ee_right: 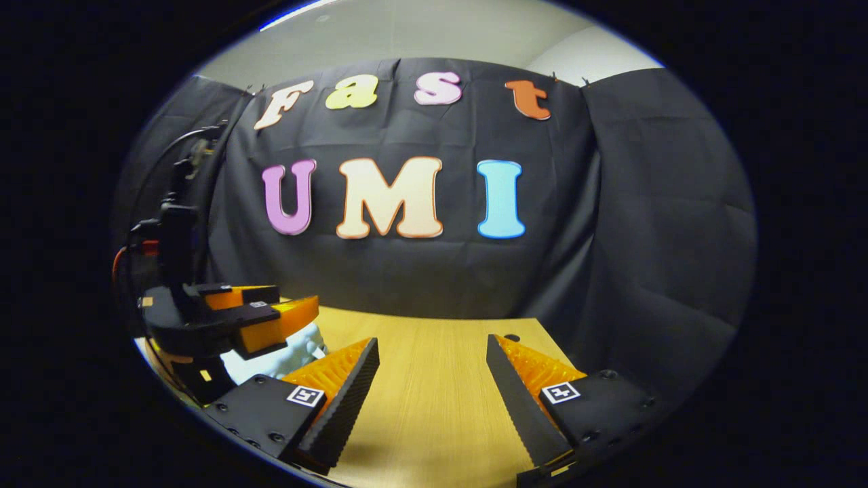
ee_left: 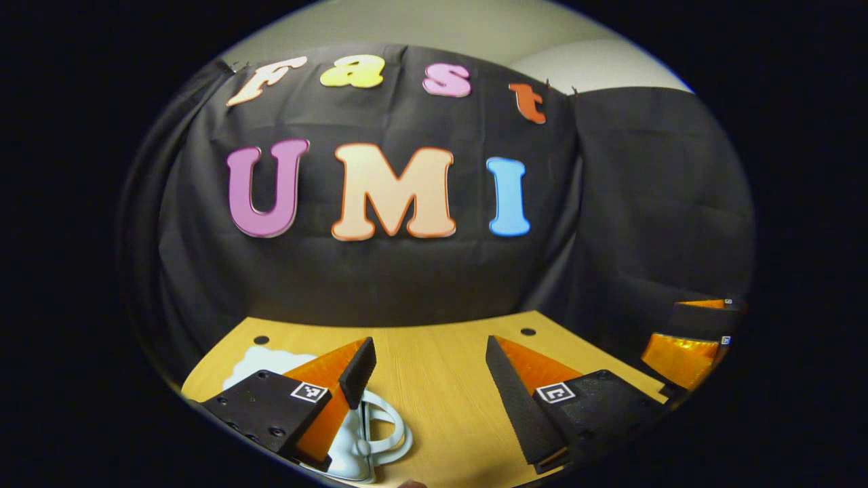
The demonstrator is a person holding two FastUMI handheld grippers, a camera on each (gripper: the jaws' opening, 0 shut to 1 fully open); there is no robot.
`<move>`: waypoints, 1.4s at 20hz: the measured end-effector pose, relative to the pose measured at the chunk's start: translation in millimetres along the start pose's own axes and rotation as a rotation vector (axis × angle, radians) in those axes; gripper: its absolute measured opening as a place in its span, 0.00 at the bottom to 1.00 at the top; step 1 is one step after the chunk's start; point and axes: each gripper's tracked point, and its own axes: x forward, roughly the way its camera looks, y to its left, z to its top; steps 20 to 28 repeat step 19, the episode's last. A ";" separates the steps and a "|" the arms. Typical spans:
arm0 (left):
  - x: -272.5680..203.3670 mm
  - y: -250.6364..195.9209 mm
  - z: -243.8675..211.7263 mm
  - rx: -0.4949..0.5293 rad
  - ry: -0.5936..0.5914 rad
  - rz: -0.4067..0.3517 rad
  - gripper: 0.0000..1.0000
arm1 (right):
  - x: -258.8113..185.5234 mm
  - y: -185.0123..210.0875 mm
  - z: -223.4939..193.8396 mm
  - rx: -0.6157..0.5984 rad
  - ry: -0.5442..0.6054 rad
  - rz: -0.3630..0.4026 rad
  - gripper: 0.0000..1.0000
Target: First open the suitcase, pack the skin care products into it, and then close the suitcase.
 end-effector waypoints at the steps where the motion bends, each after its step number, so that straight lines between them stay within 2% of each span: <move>1: -8.7 -0.6 11.3 0.007 -0.030 0.010 0.95 | -1.7 2.3 10.4 0.027 -0.019 0.012 1.00; 5: -40.1 0.5 42.1 0.038 -0.120 0.068 0.95 | -6.4 2.2 29.8 0.091 -0.058 0.037 1.00; 9: -59.9 3.8 65.7 0.052 -0.198 0.104 0.93 | -10.8 -5.6 36.1 0.071 -0.088 0.023 1.00; 17: -57.1 -0.2 79.0 0.101 -0.200 0.104 0.94 | -24.6 -9.0 58.0 0.045 -0.149 0.021 1.00; 28: -56.6 -3.4 78.0 0.101 -0.200 0.094 0.95 | -27.0 -8.2 58.2 0.041 -0.151 0.021 1.00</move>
